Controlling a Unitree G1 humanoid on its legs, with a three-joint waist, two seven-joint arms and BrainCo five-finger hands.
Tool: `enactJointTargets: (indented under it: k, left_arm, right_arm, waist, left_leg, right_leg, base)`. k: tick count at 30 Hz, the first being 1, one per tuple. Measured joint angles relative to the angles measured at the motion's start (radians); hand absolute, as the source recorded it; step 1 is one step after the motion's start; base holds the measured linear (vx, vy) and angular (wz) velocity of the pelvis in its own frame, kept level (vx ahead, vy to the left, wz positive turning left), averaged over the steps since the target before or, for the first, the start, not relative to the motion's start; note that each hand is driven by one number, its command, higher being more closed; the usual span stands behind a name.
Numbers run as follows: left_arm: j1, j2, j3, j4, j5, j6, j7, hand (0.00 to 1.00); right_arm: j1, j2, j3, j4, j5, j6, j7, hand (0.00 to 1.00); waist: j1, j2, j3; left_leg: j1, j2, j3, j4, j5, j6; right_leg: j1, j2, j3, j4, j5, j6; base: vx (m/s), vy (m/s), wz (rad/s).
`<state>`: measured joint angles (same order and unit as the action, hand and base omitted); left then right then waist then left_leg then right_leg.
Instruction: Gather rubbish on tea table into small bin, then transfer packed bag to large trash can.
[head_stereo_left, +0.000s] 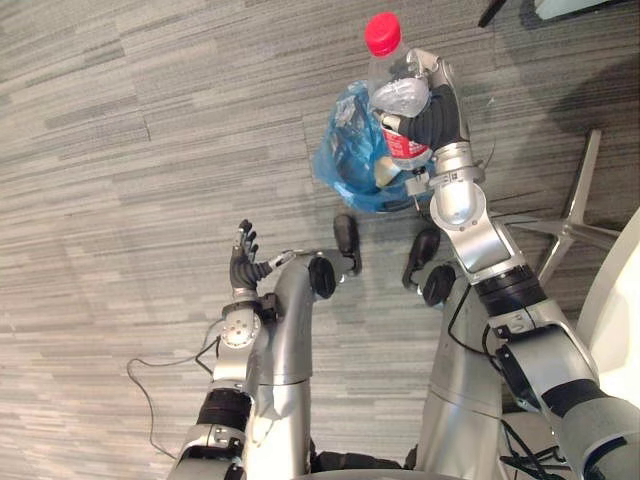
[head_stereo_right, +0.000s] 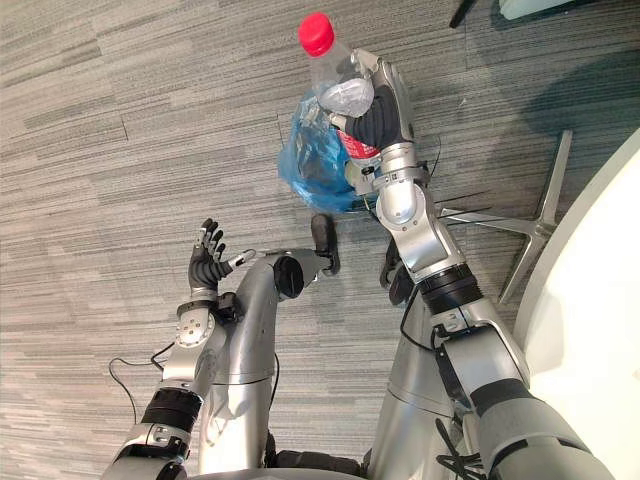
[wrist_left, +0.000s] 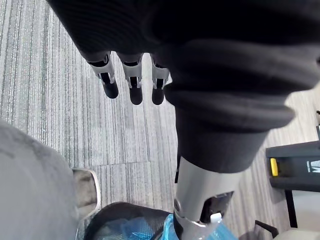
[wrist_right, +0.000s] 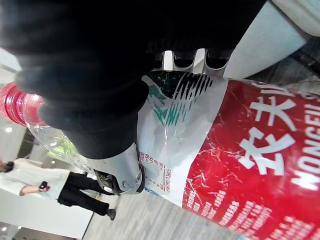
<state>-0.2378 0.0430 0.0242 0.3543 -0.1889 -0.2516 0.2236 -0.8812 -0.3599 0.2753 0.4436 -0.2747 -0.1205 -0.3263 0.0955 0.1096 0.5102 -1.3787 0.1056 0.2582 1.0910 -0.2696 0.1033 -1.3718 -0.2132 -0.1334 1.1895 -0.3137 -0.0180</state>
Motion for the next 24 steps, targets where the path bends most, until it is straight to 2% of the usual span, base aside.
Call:
enactJointTargets:
  k: [11, 15, 24]
  left_arm:
    - [-0.006, 0.002, 0.008, 0.015, 0.001, 0.001, 0.001, 0.00]
    - [-0.009, 0.002, 0.011, 0.023, 0.004, 0.002, 0.001, 0.00]
    - [-0.007, -0.001, 0.010, 0.070, 0.035, 0.015, 0.000, 0.00]
  right_arm:
    - [0.005, 0.017, 0.016, 0.038, -0.021, 0.010, 0.002, 0.00]
    - [0.067, 0.019, 0.016, -0.062, -0.092, 0.010, -0.001, 0.00]
    - [0.235, 0.038, 0.047, -0.153, -0.243, -0.022, 0.005, 0.00]
  waist:
    - [0.000, -0.002, -0.004]
    - [-0.001, -0.004, -0.005]
    - [-0.006, -0.038, -0.028]
  left_leg:
    - [-0.003, -0.001, -0.017, 0.007, 0.004, -0.005]
    - [0.002, 0.000, -0.033, 0.006, 0.006, -0.009]
    - [0.071, 0.002, -0.026, -0.056, 0.013, -0.021]
  right_leg:
    - [0.003, -0.001, -0.013, 0.007, -0.008, -0.010]
    - [0.024, 0.001, -0.031, -0.005, -0.008, -0.011]
    - [0.093, 0.002, -0.046, -0.065, -0.003, -0.014]
  base:
    - [-0.06, -0.004, 0.03]
    - [-0.05, 0.009, 0.01]
    - [-0.05, 0.001, 0.02]
